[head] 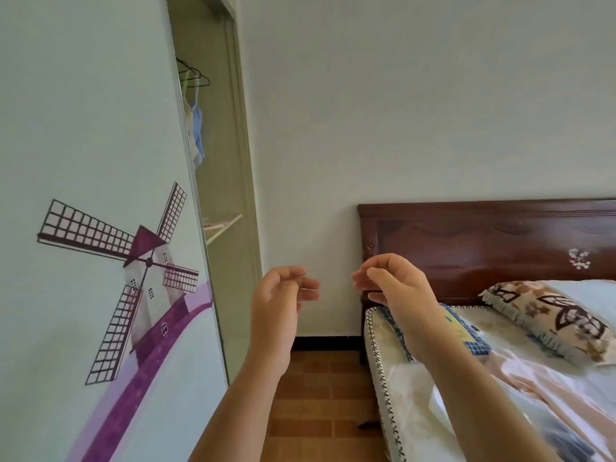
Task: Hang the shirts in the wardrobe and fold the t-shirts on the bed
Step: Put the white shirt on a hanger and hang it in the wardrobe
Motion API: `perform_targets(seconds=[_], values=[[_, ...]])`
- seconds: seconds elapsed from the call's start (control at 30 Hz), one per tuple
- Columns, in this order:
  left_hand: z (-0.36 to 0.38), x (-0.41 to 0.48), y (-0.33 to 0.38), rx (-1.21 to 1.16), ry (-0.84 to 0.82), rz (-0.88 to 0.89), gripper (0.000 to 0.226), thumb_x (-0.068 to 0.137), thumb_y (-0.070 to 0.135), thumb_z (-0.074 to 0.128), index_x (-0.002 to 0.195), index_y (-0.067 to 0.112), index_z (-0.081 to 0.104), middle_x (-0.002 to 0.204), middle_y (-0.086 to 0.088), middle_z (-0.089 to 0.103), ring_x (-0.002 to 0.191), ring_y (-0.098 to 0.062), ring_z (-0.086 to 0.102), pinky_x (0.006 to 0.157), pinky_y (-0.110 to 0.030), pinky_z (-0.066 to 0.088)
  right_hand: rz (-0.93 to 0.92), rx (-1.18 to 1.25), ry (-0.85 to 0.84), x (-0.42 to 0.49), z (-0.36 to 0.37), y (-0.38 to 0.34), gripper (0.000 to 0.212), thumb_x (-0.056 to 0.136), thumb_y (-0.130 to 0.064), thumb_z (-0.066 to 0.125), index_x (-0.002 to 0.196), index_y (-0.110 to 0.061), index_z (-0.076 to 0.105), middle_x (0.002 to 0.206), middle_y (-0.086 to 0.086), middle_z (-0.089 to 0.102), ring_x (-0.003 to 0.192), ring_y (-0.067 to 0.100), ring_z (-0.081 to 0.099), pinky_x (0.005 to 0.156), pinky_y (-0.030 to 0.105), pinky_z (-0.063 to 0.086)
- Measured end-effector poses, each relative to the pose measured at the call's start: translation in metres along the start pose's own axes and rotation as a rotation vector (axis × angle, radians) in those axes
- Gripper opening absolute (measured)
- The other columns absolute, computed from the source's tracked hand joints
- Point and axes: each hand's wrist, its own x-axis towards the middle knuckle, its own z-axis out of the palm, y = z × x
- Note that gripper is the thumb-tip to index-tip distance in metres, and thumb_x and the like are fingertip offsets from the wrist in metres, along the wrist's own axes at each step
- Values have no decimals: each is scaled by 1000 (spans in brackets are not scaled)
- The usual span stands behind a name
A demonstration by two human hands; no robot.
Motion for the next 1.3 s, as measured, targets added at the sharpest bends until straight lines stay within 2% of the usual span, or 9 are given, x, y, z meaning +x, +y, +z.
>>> perform_targets(seconds=[0.27, 0.4, 0.53, 0.9, 1.23, 1.3], values=[[-37, 109, -22, -42, -39, 27, 29, 96, 1, 40, 87, 15, 63, 74, 3, 71, 67, -8, 67, 59, -15, 44, -47, 54, 41, 86, 73, 15, 23, 94, -3, 43, 84, -16, 58, 78, -6, 69, 71, 6, 64, 66, 19, 46], [-55, 137, -39, -29, -37, 21, 28, 96, 2, 40, 88, 15, 63, 75, 3, 71, 68, -7, 67, 58, -12, 45, -22, 28, 8, 112, 109, 29, 22, 94, -3, 44, 85, -16, 58, 80, -4, 70, 76, 11, 65, 65, 20, 45], [-70, 167, -55, -12, -10, 4, 28, 96, 2, 41, 87, 17, 63, 78, 2, 71, 70, -7, 67, 54, -7, 44, -22, 18, -18, 140, 135, 38, 22, 94, -4, 44, 84, -18, 57, 78, -7, 69, 71, 5, 64, 67, 20, 46], [-72, 270, -105, 25, 90, -26, 27, 96, 3, 42, 87, 18, 63, 77, 4, 71, 74, -8, 67, 62, -18, 44, -4, 27, -118, 248, 188, 87, 21, 95, -7, 45, 85, -19, 59, 79, -7, 70, 74, 5, 65, 69, 18, 48], [-19, 430, -132, -2, 128, 14, 24, 94, 2, 43, 86, 15, 62, 71, 8, 70, 70, -5, 65, 63, -21, 43, -6, 53, -216, 413, 205, 128, 20, 94, -4, 44, 85, -16, 58, 82, -2, 69, 71, 4, 64, 65, 14, 47], [-15, 452, -140, 7, 152, 25, 24, 94, 2, 44, 85, 16, 62, 71, 8, 71, 70, -5, 66, 63, -20, 42, -2, 85, -227, 441, 209, 134, 20, 93, -3, 44, 85, -15, 58, 83, -1, 69, 73, 6, 64, 67, 17, 47]])
